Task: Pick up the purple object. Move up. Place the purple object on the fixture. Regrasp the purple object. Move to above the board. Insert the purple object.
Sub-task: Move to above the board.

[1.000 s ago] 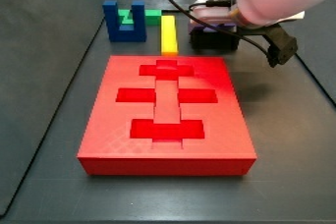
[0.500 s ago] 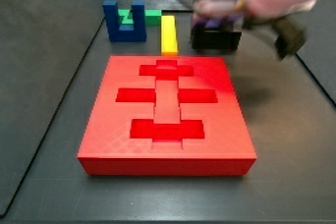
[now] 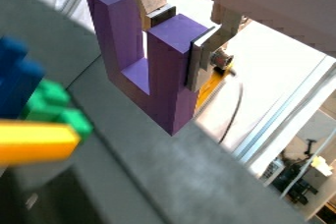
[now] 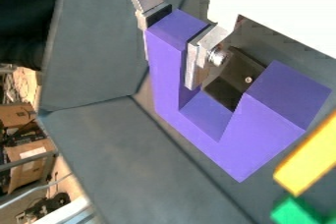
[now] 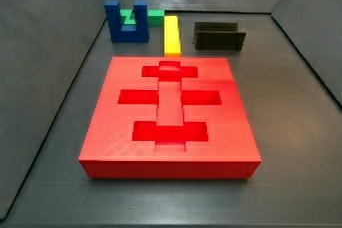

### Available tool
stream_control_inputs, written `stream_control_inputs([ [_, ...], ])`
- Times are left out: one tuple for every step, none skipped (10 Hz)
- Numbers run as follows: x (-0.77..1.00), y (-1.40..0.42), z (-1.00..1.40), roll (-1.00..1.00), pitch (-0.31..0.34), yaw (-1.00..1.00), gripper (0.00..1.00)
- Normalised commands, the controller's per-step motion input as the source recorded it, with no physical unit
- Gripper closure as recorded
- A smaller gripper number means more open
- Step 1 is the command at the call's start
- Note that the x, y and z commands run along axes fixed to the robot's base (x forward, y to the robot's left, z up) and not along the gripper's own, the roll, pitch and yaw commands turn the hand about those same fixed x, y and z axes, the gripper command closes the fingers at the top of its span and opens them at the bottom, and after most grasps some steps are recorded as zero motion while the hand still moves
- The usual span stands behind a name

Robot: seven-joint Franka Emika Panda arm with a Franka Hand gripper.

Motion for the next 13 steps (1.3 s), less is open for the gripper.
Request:
stream_control_inputs([
  [-0.06, 0.01, 0.88, -0.01, 0.093, -0.01, 1.0],
  [-0.01, 0.0, 0.34, 0.01, 0.095, 0.03, 1.0],
  [0.02, -0.01, 0.18, 0.01, 0.098, 0.04, 1.0],
  [-1.09, -1.4, 0.29, -1.0, 0.044, -0.09, 1.0],
  [-1.11, -1.4, 0.28, -1.0, 0.033, -0.08, 1.0],
  [-1.2, -1.4, 0.29, -1.0, 0.015, -0.08, 1.0],
  [-1.24, -1.4, 0.27, -1.0, 0.013, -0.07, 1.0],
  [-1.25, -1.4, 0.29, -1.0, 0.014, -0.07, 1.0],
  [-1.27, -1.4, 0.29, -1.0, 0.012, -0.06, 1.0],
  [-0.56, -0.56, 0.1, -1.0, 0.017, -0.06, 1.0],
  [-0.26, -0.24, 0.04, -1.0, 0.026, -0.06, 1.0],
  [-0.1, -0.09, 0.03, -1.0, 0.028, -0.05, 1.0],
  [-0.1, -0.07, 0.03, -1.0, 0.019, -0.05, 1.0],
])
